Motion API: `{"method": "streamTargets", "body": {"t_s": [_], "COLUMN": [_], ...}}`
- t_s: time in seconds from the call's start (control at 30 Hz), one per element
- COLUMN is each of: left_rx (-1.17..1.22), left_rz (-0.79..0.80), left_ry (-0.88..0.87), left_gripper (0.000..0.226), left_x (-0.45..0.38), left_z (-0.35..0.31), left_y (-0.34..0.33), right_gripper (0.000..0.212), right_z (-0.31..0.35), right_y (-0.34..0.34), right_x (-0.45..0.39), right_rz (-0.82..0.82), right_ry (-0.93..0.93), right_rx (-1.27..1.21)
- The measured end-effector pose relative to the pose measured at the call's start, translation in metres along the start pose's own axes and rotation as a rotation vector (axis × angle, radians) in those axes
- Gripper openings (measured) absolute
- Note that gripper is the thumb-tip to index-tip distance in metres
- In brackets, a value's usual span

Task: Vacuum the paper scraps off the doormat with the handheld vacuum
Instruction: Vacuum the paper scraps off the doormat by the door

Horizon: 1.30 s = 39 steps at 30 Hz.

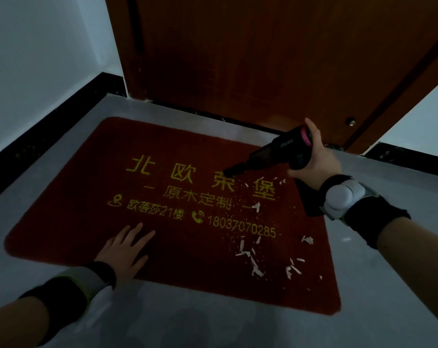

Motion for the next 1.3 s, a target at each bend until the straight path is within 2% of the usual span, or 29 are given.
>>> {"method": "streamTargets", "body": {"t_s": [0.23, 0.33, 0.5, 0.87, 1.03, 1.3], "left_rx": [0.008, 0.001, -0.006, 0.019, 0.019, -0.011], "left_rz": [0.009, 0.014, 0.0, -0.012, -0.033, -0.014], "left_ry": [0.0, 0.0, 0.014, 0.016, 0.027, 0.02], "left_gripper": [0.064, 0.063, 0.064, 0.064, 0.067, 0.066], "left_x": [0.0, 0.002, 0.0, 0.0, 0.0, 0.0], "left_z": [-0.001, -0.002, -0.004, -0.004, -0.003, -0.004], "left_y": [0.0, 0.001, 0.002, 0.001, 0.0, -0.002], "right_gripper": [0.12, 0.117, 0.111, 0.109, 0.109, 0.106], "right_z": [0.012, 0.018, 0.021, -0.016, -0.034, -0.047], "right_y": [-0.008, -0.004, 0.001, 0.009, 0.007, 0.011], "right_x": [0.005, 0.005, 0.007, 0.002, -0.005, -0.005], "right_rz": [0.109, 0.099, -0.022, -0.281, -0.185, -0.049], "right_ry": [0.116, 0.125, 0.078, -0.207, -0.26, -0.197], "right_rx": [-0.043, -0.025, 0.055, 0.035, -0.15, -0.21]}}
Point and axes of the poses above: each hand's wrist, its own x-axis away from the middle knuckle, its own y-axis out of the back of the hand, z = x × y, the point moved 7 cm from there along -x, towards the middle knuckle, and after that the axes turned 6 degrees about -y, right-handed, at the moved point
